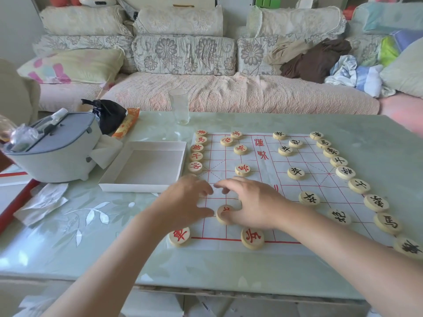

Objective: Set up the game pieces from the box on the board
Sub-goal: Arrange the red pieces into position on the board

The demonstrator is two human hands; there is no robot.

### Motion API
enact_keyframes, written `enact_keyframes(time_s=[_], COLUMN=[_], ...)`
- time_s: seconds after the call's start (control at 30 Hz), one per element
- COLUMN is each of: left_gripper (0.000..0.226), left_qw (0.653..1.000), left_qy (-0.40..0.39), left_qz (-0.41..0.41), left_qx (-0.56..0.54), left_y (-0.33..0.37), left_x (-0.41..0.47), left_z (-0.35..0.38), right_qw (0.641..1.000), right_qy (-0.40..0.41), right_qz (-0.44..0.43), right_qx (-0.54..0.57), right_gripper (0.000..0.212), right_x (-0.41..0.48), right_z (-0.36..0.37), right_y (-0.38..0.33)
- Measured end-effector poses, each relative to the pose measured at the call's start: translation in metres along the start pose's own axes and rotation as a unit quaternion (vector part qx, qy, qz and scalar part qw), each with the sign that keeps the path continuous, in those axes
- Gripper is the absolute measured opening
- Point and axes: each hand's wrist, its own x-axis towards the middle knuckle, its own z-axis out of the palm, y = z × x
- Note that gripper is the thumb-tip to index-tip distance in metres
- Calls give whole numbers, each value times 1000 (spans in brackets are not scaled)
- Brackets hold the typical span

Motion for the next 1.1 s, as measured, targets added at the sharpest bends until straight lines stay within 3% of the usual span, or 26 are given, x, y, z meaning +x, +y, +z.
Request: enact_keyframes(time_s=[0.17,0.4,0.53,0.63,0.73,0.9,1.1], left_gripper=[29,63,50,35,45,58,43], left_qw=[998,982,987,992,993,990,988], left_qy=[-23,-56,-25,-46,-47,-27,-59], left_qz=[-60,-162,-154,-106,-90,-135,-112], left_qx=[-1,80,35,-55,-67,-38,-84], left_y=[-18,-25,-29,-36,-39,-32,-43], left_x=[-32,-73,-83,-87,-89,-85,-83], left_z=[-20,-6,2,-2,-4,-2,-12], right_qw=[998,994,996,997,996,996,998], right_qy=[-2,-29,-15,-8,-12,-17,-13], right_qz=[-69,-94,-86,-74,-81,-83,-64], right_qx=[-9,-36,-24,17,21,8,6], right_gripper=[28,31,30,26,31,31,37], right_x=[0,2,0,1,1,1,1], right_z=[5,32,40,39,41,47,49], right_y=[-36,-63,-70,-70,-70,-72,-71])
